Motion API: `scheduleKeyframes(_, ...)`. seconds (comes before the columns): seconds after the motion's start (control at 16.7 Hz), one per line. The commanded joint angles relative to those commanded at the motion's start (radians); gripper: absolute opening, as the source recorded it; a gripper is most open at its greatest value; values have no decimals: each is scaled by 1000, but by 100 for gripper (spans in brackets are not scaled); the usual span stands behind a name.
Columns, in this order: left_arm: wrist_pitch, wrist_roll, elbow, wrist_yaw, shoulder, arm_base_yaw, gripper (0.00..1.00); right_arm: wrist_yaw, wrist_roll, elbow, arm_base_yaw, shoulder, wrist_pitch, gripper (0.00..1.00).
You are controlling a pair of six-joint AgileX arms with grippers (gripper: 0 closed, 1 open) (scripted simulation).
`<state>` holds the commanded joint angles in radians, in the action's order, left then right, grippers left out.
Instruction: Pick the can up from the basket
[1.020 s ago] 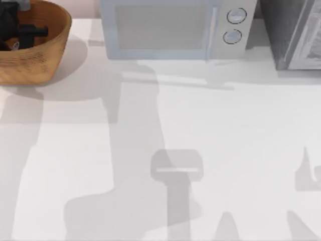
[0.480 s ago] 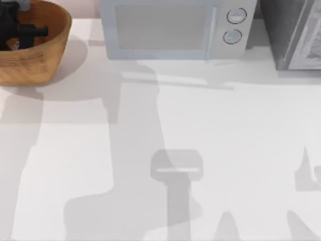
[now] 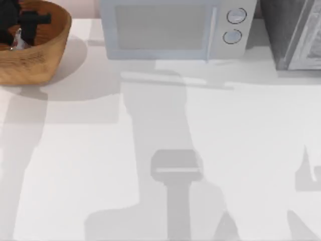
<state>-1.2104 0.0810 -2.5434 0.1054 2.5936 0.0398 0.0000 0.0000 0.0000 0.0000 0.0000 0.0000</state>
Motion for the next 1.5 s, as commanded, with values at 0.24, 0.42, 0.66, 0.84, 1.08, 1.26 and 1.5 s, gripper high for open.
scheduleKeyframes(0.24, 127, -18, 273, 54, -292, -55, 0, 0, 0, 0, 0, 0, 0, 100)
scheduleKeyframes(0.42, 252, -32, 573, 99, -604, -100, 0, 0, 0, 0, 0, 0, 0, 100)
scheduleKeyframes(0.66, 447, -54, 991, 135, -1048, -140, 0, 0, 0, 0, 0, 0, 0, 100)
scheduleKeyframes(0.84, 601, -74, 1318, 132, -1383, -148, 0, 0, 0, 0, 0, 0, 0, 100)
scheduleKeyframes(1.08, 800, -91, 1740, 92, -1802, -135, 0, 0, 0, 0, 0, 0, 0, 100)
scheduleKeyframes(1.26, 940, -94, 2026, 42, -2083, -113, 0, 0, 0, 0, 0, 0, 0, 100)
scheduleKeyframes(1.5, 1093, -92, 2331, -35, -2378, -75, 0, 0, 0, 0, 0, 0, 0, 100)
